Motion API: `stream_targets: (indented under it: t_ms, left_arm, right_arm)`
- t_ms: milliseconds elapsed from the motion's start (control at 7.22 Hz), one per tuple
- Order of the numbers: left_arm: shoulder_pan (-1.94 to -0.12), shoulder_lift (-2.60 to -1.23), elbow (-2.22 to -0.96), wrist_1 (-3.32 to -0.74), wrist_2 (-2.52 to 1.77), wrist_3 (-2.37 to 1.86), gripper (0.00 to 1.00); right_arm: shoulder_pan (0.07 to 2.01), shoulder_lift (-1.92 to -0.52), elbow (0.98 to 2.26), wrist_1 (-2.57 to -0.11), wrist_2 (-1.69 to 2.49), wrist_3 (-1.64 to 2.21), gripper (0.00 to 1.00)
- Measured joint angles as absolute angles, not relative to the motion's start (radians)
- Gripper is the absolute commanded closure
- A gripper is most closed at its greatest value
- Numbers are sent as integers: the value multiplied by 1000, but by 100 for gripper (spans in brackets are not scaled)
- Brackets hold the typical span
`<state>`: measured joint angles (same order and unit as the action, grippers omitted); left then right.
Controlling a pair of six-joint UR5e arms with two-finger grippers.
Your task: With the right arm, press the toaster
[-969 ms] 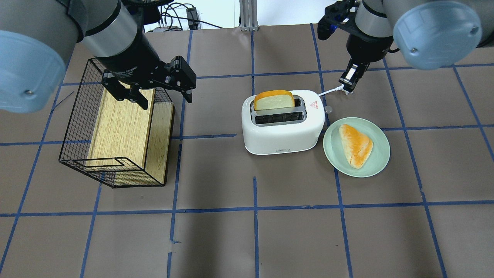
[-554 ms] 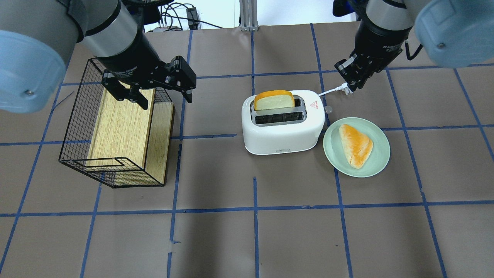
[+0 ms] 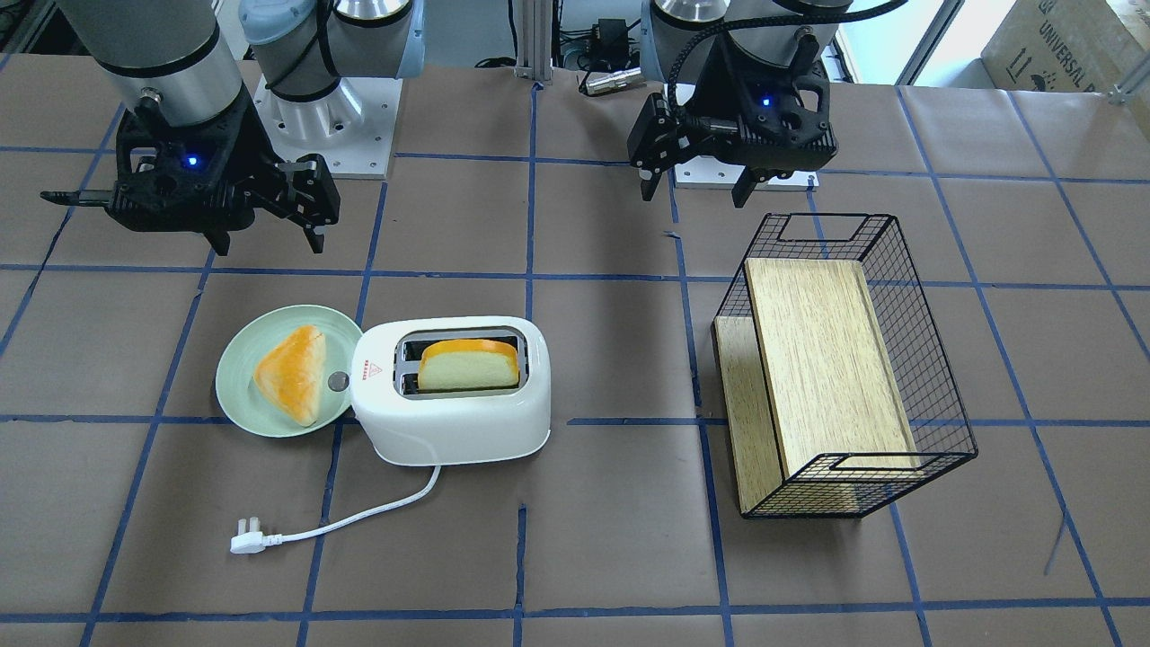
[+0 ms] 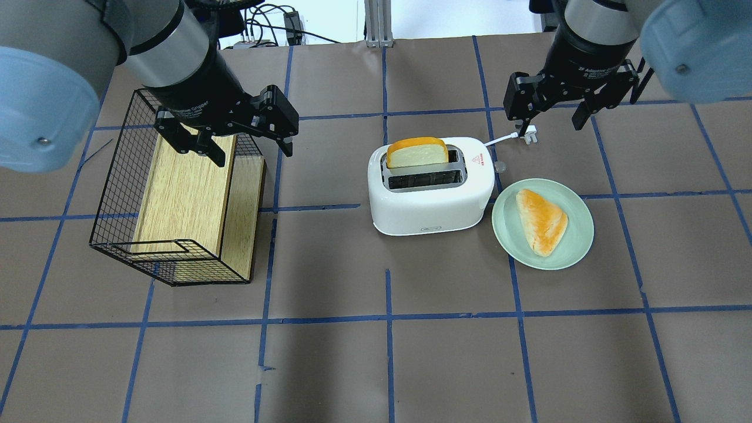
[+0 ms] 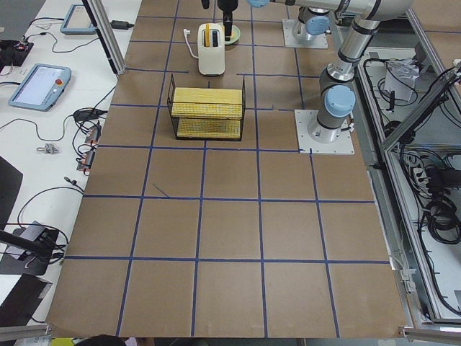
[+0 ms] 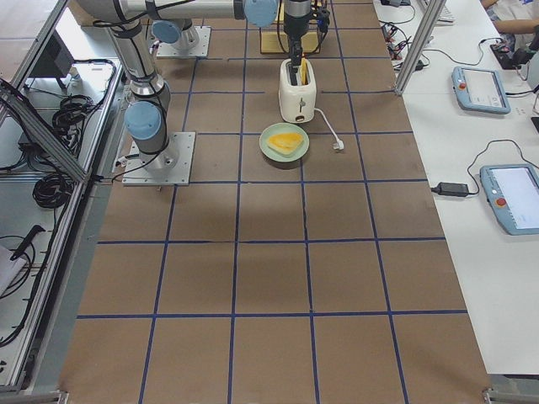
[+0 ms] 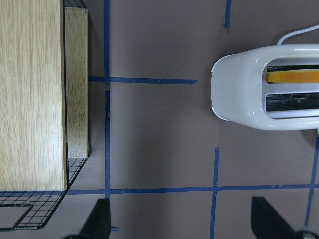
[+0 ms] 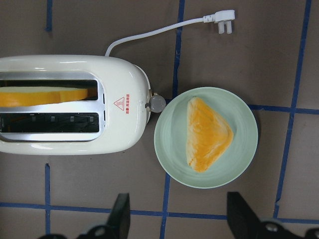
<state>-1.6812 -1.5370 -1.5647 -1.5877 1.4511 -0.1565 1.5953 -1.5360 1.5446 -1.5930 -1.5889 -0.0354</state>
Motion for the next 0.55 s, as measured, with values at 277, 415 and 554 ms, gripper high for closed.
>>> stream_targets:
  t_ms: [277, 415, 554]
  left_arm:
    - [-1681, -1537, -1565, -1588, 1451, -156, 0]
    - [-1681, -1537, -1565, -1588, 1451, -156, 0]
    - [-1681, -1537, -1565, -1588, 1451, -156, 0]
  right_arm:
    - [1595, -1538, 1549, -1596, -1590, -27, 0]
    - [1595, -1538, 1551, -1594, -1590, -27, 0]
    - [1595, -1537, 1554, -1593, -1591, -27, 0]
